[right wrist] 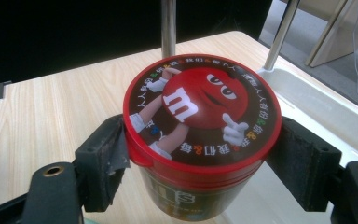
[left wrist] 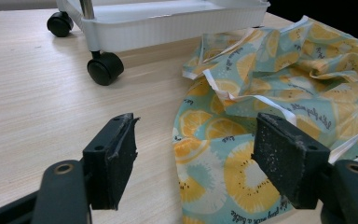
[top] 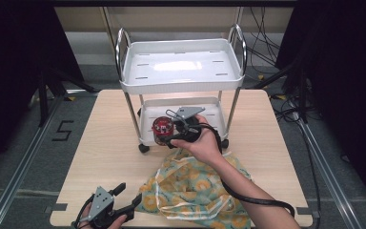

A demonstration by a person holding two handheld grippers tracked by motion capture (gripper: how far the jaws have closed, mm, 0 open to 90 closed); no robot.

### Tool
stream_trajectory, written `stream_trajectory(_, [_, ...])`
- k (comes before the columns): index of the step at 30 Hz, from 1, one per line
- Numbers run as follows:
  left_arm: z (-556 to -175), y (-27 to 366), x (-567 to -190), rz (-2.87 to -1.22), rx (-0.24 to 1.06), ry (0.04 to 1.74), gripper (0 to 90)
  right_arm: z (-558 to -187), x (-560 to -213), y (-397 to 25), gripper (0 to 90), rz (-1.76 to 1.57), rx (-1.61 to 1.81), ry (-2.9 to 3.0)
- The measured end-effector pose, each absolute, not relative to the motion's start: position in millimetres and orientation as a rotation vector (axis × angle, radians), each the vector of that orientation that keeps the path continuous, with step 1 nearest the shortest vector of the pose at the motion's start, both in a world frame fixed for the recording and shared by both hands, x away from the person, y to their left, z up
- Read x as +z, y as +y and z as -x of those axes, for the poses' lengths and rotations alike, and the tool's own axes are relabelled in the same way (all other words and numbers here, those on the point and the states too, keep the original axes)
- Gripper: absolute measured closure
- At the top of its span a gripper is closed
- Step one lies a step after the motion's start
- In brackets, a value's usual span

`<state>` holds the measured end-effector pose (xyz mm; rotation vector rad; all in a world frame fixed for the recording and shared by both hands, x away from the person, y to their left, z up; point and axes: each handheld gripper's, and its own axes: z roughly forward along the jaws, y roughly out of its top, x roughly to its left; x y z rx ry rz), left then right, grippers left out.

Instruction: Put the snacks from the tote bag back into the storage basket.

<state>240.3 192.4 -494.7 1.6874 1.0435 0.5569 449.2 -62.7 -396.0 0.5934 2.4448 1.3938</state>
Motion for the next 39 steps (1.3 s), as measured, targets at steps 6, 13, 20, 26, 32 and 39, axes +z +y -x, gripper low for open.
stream_trajectory(6, [-240.2,192.7,-494.7,-1.689,0.559,1.044,29.6,-451.7,-396.7,-60.4,26.1,-0.599,1.398,2.440])
stream_trajectory(13, [-240.6,192.8,-495.0,-1.686,0.556,1.040,29.5,-452.5,-396.6,-57.5,26.1,-0.641,1.399,2.448])
stream_trajectory(20, [-240.1,192.6,-494.8,-1.679,0.554,1.049,29.5,-457.0,-398.1,-56.4,26.1,-0.636,1.396,2.461])
stream_trajectory(26, [-240.3,192.8,-494.9,-1.680,0.554,1.048,29.5,-460.2,-400.1,-55.1,26.1,-0.647,1.394,2.439])
stream_trajectory(32, [-240.2,193.1,-494.7,-1.680,0.556,1.050,29.5,-464.0,-400.7,-53.5,26.1,-0.648,1.398,2.425])
stream_trajectory(39, [-240.1,193.5,-494.6,-1.679,0.556,1.051,29.5,-467.6,-402.0,-51.4,26.1,-0.653,1.380,2.423])
